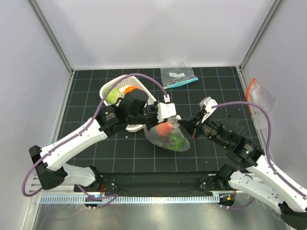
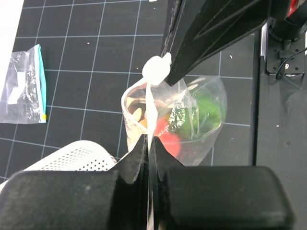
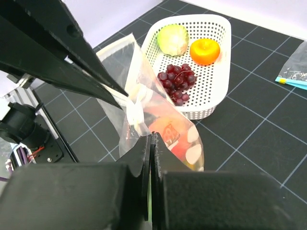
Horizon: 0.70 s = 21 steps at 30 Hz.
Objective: Place the food in the zip-top bag and seal the zipper
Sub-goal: Zip the zipper food storage bag at the center of the board.
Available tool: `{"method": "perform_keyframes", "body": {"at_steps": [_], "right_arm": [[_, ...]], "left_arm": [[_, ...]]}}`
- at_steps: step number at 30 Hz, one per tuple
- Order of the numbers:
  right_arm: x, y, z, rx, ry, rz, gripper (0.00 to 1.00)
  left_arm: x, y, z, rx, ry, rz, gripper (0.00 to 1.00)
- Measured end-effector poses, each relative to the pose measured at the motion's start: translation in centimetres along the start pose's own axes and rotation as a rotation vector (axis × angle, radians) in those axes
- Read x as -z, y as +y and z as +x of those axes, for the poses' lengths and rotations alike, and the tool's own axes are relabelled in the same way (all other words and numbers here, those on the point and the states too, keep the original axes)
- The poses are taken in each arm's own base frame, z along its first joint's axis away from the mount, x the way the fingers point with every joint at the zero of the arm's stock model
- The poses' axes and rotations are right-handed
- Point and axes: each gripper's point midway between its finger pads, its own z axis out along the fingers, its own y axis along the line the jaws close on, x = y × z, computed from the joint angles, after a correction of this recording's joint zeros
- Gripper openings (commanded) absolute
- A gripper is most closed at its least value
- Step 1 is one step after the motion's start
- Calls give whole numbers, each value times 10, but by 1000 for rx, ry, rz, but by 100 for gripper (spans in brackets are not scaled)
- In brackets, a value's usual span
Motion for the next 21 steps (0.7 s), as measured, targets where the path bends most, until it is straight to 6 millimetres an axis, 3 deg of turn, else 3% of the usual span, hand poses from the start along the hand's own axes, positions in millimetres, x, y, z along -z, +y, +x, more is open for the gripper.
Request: {"method": "perform_keyframes", "body": {"at_steps": [1,4,7,13,21], "right_arm": [[0,0,0,0,0,0,1],[0,1,5,-3,21,-4,1],[1,3,12,-6,52,-20,1],[5,13,16,-13,84,-75,1],[2,31,17,-24,128,-172,1]], "left_arm": [[0,0,0,2,0,0,31],[1,4,0,7,-3,-11,64],[1,7,-1,29,-10,-17,78],[5,4,-10,94,-73,51,82],[18,-11,-37,141,-202,216,83]]}}
